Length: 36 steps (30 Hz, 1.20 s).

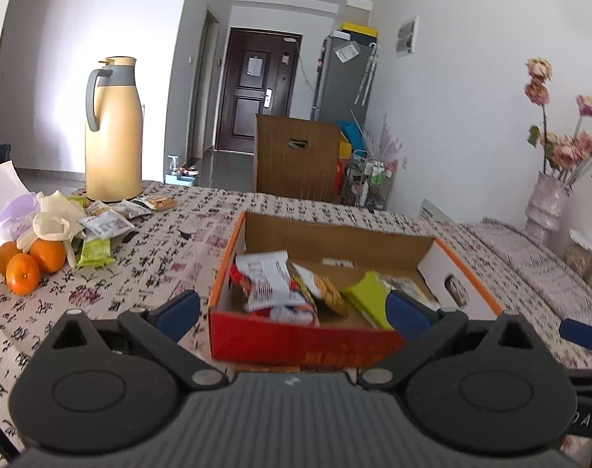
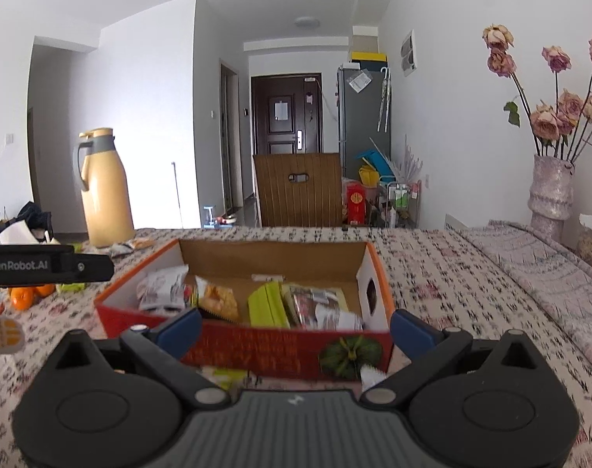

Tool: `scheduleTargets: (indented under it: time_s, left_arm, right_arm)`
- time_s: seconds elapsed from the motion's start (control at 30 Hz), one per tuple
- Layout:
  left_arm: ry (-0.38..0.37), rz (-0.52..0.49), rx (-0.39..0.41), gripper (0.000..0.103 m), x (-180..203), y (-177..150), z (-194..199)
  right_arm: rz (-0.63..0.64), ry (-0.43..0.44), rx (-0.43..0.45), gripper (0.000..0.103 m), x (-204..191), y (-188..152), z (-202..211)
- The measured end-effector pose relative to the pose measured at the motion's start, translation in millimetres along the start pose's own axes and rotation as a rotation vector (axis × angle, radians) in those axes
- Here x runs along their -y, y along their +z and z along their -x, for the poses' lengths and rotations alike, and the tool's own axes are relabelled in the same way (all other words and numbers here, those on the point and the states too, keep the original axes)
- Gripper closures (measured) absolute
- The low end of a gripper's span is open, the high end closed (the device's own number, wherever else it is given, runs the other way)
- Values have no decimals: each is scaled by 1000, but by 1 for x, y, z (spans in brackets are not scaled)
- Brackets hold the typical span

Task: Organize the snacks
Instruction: 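Withdraw both grippers from the box back toward the snack pile, then grasp a pink wafer pack with the right gripper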

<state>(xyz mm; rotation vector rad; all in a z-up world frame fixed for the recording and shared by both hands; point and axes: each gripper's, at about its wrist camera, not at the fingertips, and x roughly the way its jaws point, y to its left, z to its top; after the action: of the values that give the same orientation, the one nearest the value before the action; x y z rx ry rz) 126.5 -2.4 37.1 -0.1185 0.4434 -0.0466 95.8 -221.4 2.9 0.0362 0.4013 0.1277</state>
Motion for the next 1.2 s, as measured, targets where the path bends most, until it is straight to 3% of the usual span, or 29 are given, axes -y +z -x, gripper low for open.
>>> scheduleTargets:
  time_s: [0.3,0.7,0.8,0.87,1.07,1.2]
  left_arm:
    - [-25,-91,2,0,-4,-42,29]
    - [17,-50,-103,0,-35,-79,17]
    - [5,-53,-112,0,-38,-85,16]
    - [-2,-62,-106,0,-37,-86,17]
    - [-32,-32,-99,0,-42,-88,13]
    - [-35,-27,-98,0,-42,-89,13]
  right_arm:
    - [-7,-11,-47,0,7,-40,33]
    - [-18,-10,-96,1,15,-65,45]
    - [-1,18,-92,8,7,-61,41]
    - [16,43,-99,21,-1,-58,36]
    - [57,115,-166,40,-25,-52,11]
    - [67,127,-230,47,-35,-50,-13]
